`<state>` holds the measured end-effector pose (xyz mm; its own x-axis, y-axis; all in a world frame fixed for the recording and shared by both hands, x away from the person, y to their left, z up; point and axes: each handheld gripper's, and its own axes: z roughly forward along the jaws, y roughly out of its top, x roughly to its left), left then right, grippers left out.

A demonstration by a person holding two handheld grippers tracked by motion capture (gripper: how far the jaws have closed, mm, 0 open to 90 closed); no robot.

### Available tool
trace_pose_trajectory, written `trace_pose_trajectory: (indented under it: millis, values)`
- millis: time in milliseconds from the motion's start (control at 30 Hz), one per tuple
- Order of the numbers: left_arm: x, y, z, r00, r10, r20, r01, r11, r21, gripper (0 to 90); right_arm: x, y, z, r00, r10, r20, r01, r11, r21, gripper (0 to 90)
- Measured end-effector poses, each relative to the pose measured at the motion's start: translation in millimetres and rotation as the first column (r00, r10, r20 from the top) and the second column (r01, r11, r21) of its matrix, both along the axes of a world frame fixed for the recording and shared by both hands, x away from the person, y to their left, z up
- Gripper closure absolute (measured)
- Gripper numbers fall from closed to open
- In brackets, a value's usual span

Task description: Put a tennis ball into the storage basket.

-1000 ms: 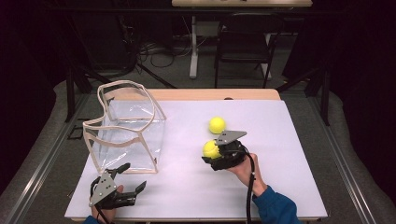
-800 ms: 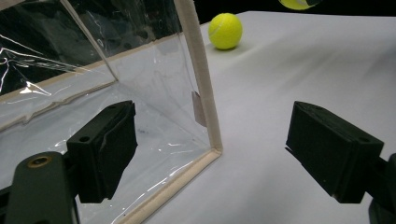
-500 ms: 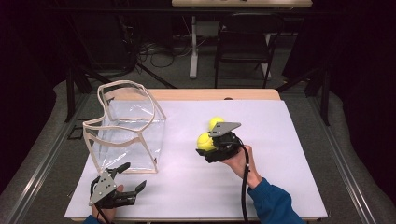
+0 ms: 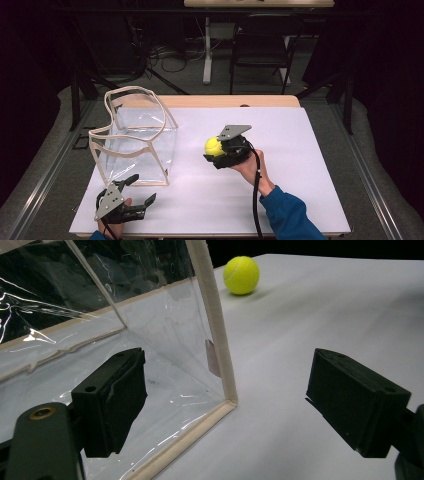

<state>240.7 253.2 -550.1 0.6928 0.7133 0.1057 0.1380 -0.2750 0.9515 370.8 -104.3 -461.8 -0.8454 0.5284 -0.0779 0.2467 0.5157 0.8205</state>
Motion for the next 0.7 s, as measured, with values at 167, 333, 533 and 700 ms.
trace_pose_trajectory:
  millis: [167, 333, 533, 700]
  values:
    - [0.1, -0.2, 0.1, 1.0, -0.001, -0.001, 0.001, 1.0, 0.0, 15.9, 3.0, 5.0, 1.5, 1.0, 0.003, 0.004, -0.003, 1.0, -0.005, 26.4]
    - [-0.6, -0.1, 0.4, 1.0, 0.002, 0.002, -0.002, 1.0, 0.002, 16.0, 5.8, 8.9, 4.3, 0.9999, 0.01, 0.004, -0.01, 1.0, 0.005, 26.4]
    - [-0.2, 0.0, -0.1, 1.0, 0.0, 0.0, 0.0, 1.0, -0.002, 15.9, 8.6, 11.5, 10.4, 0.9999, 0.012, 0.009, -0.012, 1.0, 0.022, 26.4]
    - [-0.5, 0.0, 0.1, 1.0, 0.001, 0.001, -0.001, 1.0, -0.001, 15.9, 11.8, 16.1, 15.5, 0.9997, 0.017, 0.019, -0.017, 1.0, 0.019, 26.4]
